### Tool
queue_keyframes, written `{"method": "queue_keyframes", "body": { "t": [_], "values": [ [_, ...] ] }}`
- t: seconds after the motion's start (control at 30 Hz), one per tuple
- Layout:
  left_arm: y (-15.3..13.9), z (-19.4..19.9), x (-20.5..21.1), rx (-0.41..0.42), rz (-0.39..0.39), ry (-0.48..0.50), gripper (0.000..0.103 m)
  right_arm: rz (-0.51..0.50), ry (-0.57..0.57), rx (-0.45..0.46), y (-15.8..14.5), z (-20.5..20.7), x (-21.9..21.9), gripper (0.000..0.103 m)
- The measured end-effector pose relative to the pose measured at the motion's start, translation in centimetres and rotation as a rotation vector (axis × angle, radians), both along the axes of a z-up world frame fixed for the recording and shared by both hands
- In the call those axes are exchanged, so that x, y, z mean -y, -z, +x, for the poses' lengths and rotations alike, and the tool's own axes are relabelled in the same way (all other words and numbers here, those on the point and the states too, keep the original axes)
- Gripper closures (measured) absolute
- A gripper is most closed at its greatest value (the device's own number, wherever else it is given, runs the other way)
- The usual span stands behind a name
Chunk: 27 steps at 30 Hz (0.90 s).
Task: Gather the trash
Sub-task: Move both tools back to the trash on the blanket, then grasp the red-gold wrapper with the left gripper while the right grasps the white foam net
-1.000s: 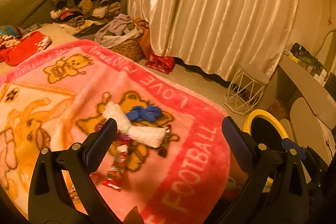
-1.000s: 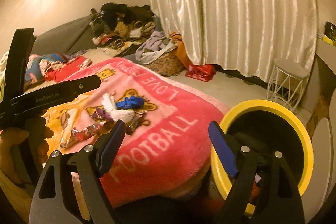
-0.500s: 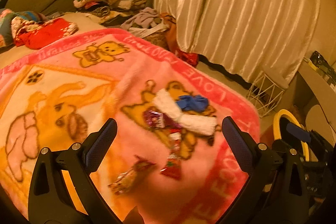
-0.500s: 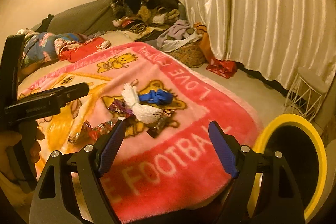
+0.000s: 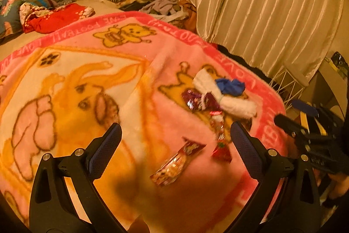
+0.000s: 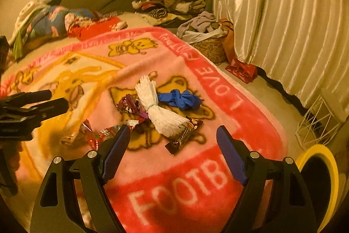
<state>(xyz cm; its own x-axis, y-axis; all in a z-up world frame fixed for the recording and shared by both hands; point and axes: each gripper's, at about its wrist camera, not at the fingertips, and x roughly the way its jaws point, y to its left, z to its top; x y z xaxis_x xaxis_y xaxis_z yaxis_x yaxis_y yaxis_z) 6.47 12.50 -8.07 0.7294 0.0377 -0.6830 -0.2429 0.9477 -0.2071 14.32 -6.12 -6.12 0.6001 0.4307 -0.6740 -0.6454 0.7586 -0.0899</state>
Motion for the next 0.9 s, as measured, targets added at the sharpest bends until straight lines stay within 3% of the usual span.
{"method": "queue_keyframes", "body": {
  "t": [0.5,0.57,0.6,0.63,0.67,0.7,0.87,0.9],
  "values": [
    [5.0,-0.3,0.5,-0.161,-0.065,0.074,0.038,-0.262,-0.064,0.041,4.9,2.7,-5.1,0.03],
    [5.4,0.0,0.8,-0.176,-0.059,0.086,0.041,-0.307,-0.069,0.044,5.7,3.0,-5.8,0.036],
    [5.6,0.1,0.9,-0.184,-0.06,0.091,0.045,-0.322,-0.074,0.043,6.1,3.2,-6.0,0.044],
    [5.9,0.3,1.0,-0.193,-0.059,0.097,0.048,-0.328,-0.083,0.039,6.4,3.3,-6.2,0.067],
    [6.0,0.4,1.0,-0.2,-0.054,0.102,0.05,-0.329,-0.095,0.024,6.6,3.5,-6.2,0.079],
    [6.1,0.5,1.1,-0.204,-0.049,0.104,0.055,-0.326,-0.098,0.008,6.7,3.6,-6.2,0.085],
    [6.3,0.5,1.0,-0.209,-0.036,0.108,0.07,-0.215,-0.112,-0.008,5.3,2.6,-5.3,0.088],
    [6.4,0.6,0.9,-0.207,-0.039,0.109,0.078,-0.185,-0.112,-0.014,4.9,2.2,-5.0,0.088]
  ]
}}
